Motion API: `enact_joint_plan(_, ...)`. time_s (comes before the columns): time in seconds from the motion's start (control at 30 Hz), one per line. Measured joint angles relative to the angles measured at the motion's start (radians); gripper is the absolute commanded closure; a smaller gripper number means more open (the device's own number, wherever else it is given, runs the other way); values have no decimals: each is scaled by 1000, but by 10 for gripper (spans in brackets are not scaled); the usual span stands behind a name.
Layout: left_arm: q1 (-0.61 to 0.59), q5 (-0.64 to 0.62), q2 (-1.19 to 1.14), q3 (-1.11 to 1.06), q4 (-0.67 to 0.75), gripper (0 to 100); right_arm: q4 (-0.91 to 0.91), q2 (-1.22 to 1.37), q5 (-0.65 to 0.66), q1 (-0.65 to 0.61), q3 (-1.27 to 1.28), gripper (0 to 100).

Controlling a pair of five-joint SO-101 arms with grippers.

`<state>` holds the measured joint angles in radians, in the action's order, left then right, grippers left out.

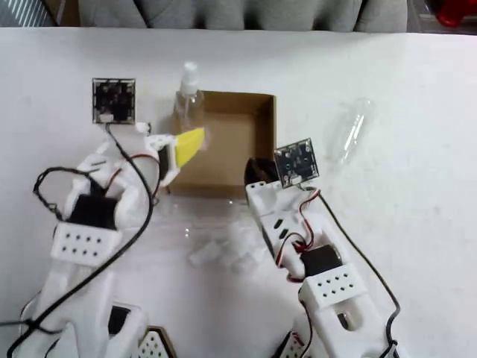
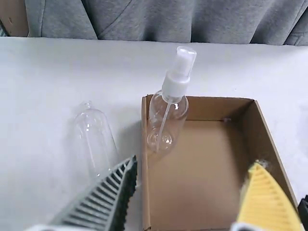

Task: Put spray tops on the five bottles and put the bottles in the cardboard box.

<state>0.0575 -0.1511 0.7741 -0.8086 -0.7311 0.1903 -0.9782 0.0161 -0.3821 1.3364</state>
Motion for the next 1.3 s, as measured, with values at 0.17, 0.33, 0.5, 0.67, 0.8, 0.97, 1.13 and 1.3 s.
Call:
enact_joint_plan(0.17, -52, 0, 29, 0, -74, 665, 0, 0, 0, 8, 0, 982)
enact_joint_plan(0.33, -157, 0, -44, 37, -86, 665, 0, 0, 0, 5, 0, 982)
enact_joint_plan(0.5, -186, 0, -298, 238, -155, 665, 0, 0, 0, 5, 0, 982)
enact_joint_plan(0.67, -195, 0, -615, 500, -207, 665, 0, 0, 0, 6, 0, 982)
enact_joint_plan(0.8, -226, 0, -873, 729, -259, 665, 0, 0, 0, 5, 0, 982)
enact_joint_plan(0.97, -265, 0, -1155, 1028, -361, 665, 0, 0, 0, 5, 0, 982)
enact_joint_plan(1.13, -270, 0, -1393, 1297, -463, 665, 0, 0, 2, 5, 0, 982)
enact_joint_plan(1.3, -270, 0, -1610, 1537, -548, 665, 0, 0, 2, 5, 0, 982)
